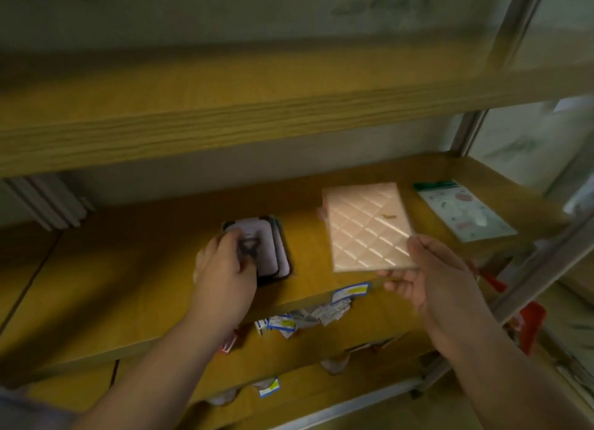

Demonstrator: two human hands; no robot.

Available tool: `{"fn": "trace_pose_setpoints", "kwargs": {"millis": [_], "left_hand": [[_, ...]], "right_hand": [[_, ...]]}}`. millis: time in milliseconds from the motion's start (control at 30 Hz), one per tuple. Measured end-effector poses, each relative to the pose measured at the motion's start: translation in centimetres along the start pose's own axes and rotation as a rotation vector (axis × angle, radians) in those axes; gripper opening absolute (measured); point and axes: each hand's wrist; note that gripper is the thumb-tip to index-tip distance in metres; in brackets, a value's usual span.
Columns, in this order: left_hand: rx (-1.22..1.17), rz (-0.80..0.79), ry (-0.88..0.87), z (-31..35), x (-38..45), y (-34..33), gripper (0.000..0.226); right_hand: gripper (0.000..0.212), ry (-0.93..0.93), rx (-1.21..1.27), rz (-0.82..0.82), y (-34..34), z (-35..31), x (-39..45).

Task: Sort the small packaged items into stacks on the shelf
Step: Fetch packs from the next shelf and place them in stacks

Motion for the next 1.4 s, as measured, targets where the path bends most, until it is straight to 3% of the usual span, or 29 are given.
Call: {"fn": "trace_pose_setpoints", "kwargs": {"millis": [233, 467, 633, 800, 900, 1100, 1400], "left_hand": [[0.062, 0.085, -0.076, 4.4, -1.7, -2.5, 0.038], [0.113, 0.157, -0.067, 7.8, -2.9, -5.9, 0.038], [0.157, 0.149, -0.086, 10.3, -3.3, -6.9, 0.038], [0.170, 0.147, -0.095, 11.8, -3.7, -7.7, 0.037], [0.169, 0.145, -0.098, 12.3, -4.0, -7.9, 0.038], [0.190, 0.149, -0.109, 13.0, -4.4, -7.6, 0.040], [0.302, 0.189, -0.126, 12.5, -5.2, -4.7, 0.042]], "right_hand": [[0.026, 0.074, -0.372, -0.044, 4.8, -2.6, 8.3], [0.031, 0.134, -0.566, -0.242, 5.7, -3.5, 11.7], [0.018, 0.406, -0.963, -0.247, 6.1, -4.1, 11.9], [0.023, 0.635, -1.225, -0.256, 6.3, -4.9, 11.6], [0.036, 0.756, -1.245, -0.236, 6.7, -5.5, 11.6], [0.042, 0.909, -1.184, -0.290, 7.2, -6.2, 10.4], [0.035, 1.077, -1.033, -0.456, 3.7, -5.6, 8.6]]}}
Point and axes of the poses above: each hand's wrist, its own x-axis towards the middle knuckle, its own y-axis out of the back of the hand, z = x × y, and after that the axes turned 8 degrees about z, right-handed
